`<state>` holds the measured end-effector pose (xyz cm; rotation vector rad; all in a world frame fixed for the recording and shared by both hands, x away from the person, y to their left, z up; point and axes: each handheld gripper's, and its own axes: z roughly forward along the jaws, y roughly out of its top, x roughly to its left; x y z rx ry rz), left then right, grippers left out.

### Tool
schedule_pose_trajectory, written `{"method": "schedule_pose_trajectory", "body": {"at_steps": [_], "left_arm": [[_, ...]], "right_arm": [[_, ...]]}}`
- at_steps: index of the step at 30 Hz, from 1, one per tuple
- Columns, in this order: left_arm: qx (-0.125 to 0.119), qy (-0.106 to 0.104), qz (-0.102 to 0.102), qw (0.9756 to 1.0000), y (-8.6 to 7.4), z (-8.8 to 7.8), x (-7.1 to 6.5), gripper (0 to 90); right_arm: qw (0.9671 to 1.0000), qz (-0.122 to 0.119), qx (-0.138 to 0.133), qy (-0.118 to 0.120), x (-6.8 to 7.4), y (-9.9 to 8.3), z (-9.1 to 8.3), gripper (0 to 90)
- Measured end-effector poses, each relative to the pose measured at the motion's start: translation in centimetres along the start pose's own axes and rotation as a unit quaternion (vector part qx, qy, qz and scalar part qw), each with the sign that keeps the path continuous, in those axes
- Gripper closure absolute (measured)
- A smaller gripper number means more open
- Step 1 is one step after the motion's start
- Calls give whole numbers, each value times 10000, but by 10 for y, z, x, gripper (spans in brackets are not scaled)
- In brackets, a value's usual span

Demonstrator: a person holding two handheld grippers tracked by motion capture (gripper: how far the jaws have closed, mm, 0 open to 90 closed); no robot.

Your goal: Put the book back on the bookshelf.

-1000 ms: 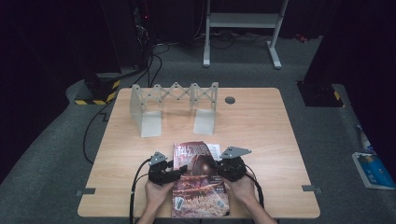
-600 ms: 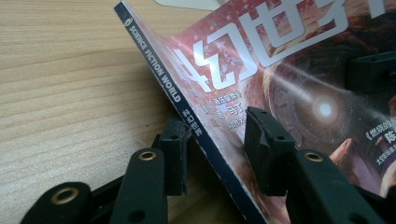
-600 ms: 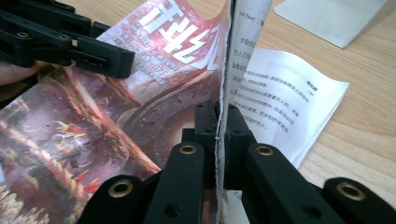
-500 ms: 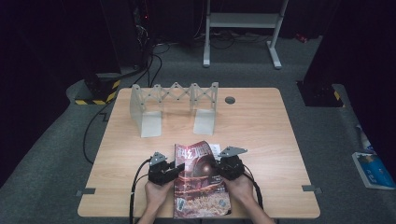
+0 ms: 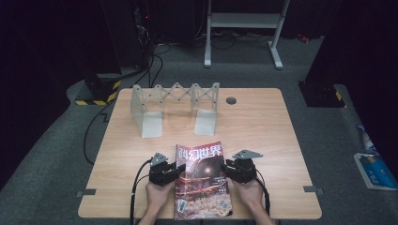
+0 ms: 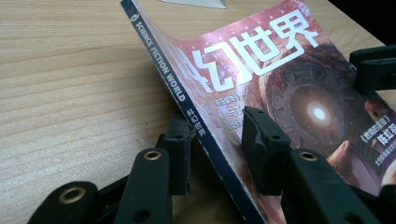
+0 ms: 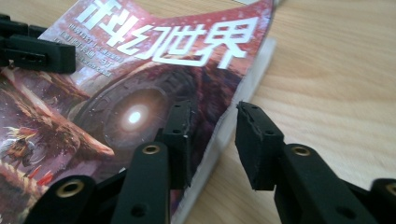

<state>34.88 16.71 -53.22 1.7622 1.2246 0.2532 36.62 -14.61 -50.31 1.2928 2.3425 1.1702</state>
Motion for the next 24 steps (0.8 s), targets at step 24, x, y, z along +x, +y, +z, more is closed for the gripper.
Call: {"method": "schedule_pose_trajectory", "body": {"at_steps": [24], "left_arm": [[165,-26,-61,9998,3,1,1,643]], "right_arm": [[9985,-219,315,-393,0,-3,19,895]]}}
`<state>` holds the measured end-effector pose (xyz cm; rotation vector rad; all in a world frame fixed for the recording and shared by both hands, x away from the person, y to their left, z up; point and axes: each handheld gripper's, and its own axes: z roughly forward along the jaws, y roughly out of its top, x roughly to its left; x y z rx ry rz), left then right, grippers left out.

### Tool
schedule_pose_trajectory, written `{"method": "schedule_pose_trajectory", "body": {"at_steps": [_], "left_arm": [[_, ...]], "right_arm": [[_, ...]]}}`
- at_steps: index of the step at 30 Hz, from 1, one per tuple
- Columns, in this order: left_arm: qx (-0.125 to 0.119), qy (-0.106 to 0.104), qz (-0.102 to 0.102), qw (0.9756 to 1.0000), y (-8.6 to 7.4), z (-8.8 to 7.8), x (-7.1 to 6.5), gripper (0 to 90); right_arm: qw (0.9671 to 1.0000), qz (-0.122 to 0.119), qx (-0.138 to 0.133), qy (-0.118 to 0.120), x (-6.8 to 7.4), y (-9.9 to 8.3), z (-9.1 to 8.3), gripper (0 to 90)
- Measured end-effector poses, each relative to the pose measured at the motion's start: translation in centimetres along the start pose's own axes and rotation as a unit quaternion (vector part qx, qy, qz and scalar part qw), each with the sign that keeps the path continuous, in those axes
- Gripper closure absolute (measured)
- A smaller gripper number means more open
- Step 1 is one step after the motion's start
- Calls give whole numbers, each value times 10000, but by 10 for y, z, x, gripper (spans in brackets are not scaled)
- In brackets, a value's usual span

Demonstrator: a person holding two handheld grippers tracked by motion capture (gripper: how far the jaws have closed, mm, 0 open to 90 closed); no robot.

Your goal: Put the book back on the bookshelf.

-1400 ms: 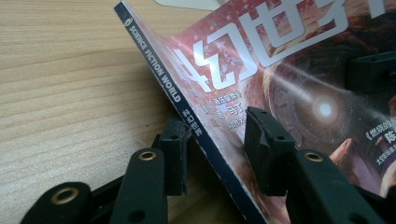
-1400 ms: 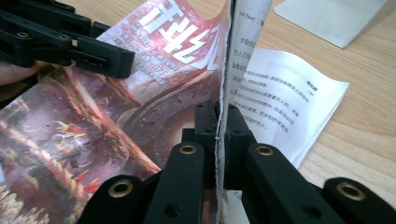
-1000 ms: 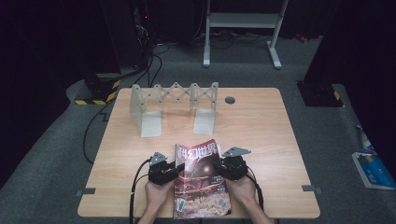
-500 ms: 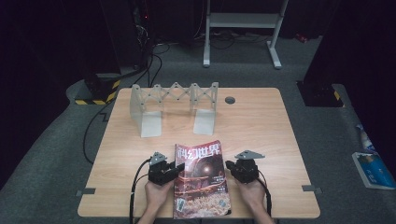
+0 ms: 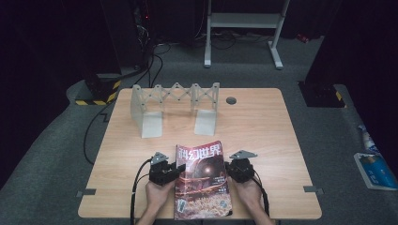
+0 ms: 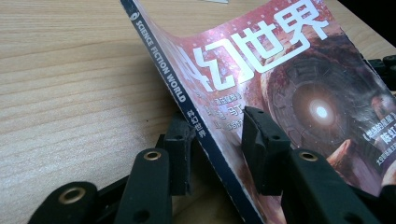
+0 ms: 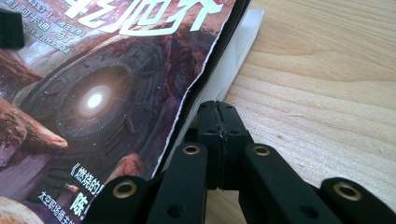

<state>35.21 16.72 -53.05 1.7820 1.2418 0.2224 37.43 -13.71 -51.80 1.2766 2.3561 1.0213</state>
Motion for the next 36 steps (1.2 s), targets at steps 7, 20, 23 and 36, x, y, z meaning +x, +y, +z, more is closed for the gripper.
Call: {"method": "schedule_pose_trajectory", "body": {"at_steps": [7,20,23,36], "left_arm": [[106,-114,-22,9999,3,1,3,639],[130,-230,-50,9996,3,2,5,598],[130,-276,-63,9995,3,2,6,590],[126,-440,-148,9988,3,2,7,487]], "right_arm": [[10000,-50,23,7,0,0,0,897],[9998,-173,9,104,-1,1,1,897],[9997,-195,10,127,0,1,1,897],[9992,-343,43,203,2,4,3,897]]}}
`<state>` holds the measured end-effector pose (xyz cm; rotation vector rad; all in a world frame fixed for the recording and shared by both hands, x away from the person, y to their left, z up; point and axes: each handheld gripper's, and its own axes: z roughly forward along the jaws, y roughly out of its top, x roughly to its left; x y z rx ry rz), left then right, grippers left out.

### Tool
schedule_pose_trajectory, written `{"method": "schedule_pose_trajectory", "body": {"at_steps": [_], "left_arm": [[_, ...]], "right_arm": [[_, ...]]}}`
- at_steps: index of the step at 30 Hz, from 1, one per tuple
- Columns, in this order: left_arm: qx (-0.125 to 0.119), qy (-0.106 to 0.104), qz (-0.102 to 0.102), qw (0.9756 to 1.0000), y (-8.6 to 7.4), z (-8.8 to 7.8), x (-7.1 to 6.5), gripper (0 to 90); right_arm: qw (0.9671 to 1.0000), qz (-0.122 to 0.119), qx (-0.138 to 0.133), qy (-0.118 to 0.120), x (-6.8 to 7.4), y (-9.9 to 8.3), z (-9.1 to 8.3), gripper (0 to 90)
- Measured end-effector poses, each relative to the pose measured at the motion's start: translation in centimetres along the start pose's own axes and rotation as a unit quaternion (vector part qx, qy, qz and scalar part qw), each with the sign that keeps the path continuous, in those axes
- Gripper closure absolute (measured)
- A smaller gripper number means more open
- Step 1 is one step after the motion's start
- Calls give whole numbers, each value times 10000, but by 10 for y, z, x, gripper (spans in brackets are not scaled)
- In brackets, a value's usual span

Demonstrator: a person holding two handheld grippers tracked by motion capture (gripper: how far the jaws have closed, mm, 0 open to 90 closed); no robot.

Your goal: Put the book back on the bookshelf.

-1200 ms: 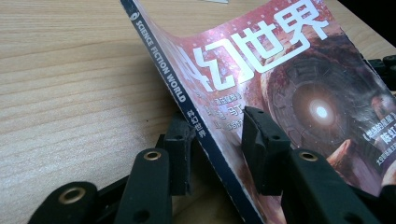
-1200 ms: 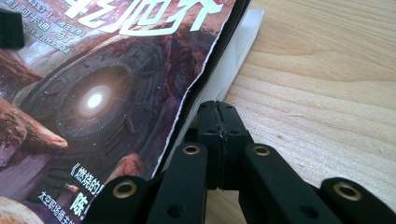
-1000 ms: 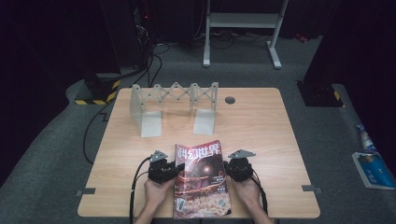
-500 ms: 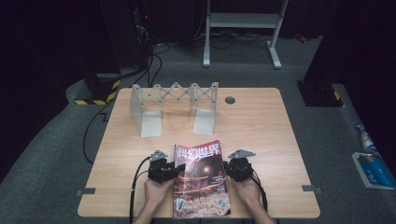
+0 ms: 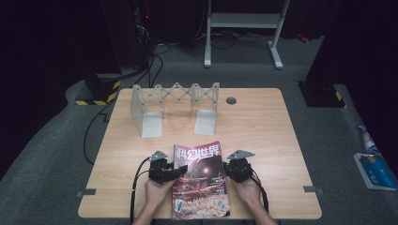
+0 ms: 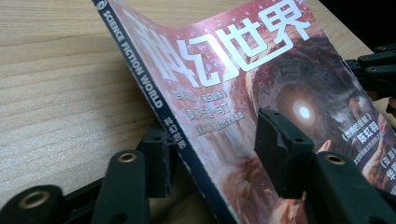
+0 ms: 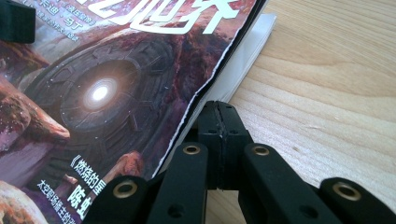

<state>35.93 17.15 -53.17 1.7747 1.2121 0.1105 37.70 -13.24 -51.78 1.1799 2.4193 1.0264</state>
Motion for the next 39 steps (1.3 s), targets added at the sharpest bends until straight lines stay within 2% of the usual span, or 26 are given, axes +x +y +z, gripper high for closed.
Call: {"method": "schedule_pose_trajectory", "body": {"at_steps": [9,16,27,39], "left_arm": [[-7,-79,-88,9999,1,-1,1,429],[-12,-113,-69,9999,1,-1,3,408],[-8,-231,-29,9997,0,0,3,343],[-2,-215,19,9998,0,0,2,338]], "right_arm": [[10000,-75,-18,35,2,2,2,897],[9998,-168,-71,55,2,2,4,897],[9997,-170,-131,145,3,2,6,897],[9994,-162,-202,212,5,2,9,897]]}}
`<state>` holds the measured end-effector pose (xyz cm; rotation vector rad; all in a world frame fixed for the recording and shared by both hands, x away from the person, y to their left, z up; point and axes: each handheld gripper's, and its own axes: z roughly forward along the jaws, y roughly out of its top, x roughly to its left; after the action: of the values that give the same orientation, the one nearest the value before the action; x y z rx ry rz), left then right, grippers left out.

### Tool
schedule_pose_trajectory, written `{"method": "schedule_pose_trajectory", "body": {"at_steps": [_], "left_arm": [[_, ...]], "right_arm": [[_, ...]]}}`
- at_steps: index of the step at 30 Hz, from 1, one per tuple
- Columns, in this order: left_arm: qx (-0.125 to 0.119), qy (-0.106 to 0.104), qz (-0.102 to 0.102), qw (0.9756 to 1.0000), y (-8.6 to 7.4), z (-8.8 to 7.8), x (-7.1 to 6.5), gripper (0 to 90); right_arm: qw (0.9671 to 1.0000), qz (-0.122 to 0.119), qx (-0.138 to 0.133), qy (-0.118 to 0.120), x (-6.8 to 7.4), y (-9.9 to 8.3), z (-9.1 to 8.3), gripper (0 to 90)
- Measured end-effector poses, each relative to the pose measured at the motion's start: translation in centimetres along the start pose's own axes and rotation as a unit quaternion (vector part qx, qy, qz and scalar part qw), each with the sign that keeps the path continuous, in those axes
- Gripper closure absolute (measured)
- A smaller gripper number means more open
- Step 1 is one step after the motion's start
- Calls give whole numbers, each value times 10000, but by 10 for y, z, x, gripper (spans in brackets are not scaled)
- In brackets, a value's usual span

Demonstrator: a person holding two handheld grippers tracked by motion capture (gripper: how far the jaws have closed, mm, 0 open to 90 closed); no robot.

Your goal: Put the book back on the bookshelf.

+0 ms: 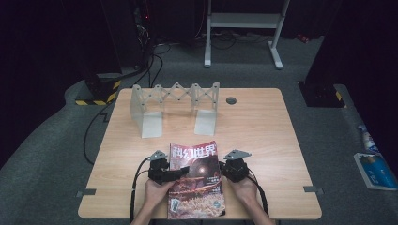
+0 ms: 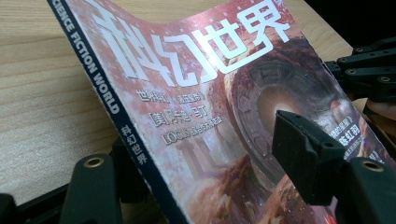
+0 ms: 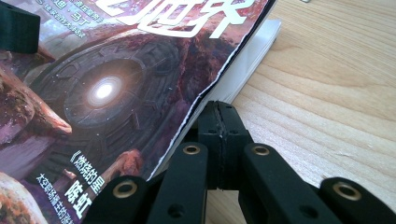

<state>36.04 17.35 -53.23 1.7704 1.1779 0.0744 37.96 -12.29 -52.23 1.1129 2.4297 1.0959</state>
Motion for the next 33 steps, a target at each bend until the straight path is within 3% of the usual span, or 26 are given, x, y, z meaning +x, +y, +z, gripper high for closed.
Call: {"method": "schedule_pose_trajectory", "body": {"at_steps": [18,33], "left_arm": [[26,3,140,9999,-1,1,-2,348],[140,-102,56,9998,-1,-1,-2,390]], "right_arm": [[9998,76,-45,153,7,2,5,896],[9997,108,-37,207,14,8,12,896]]}}
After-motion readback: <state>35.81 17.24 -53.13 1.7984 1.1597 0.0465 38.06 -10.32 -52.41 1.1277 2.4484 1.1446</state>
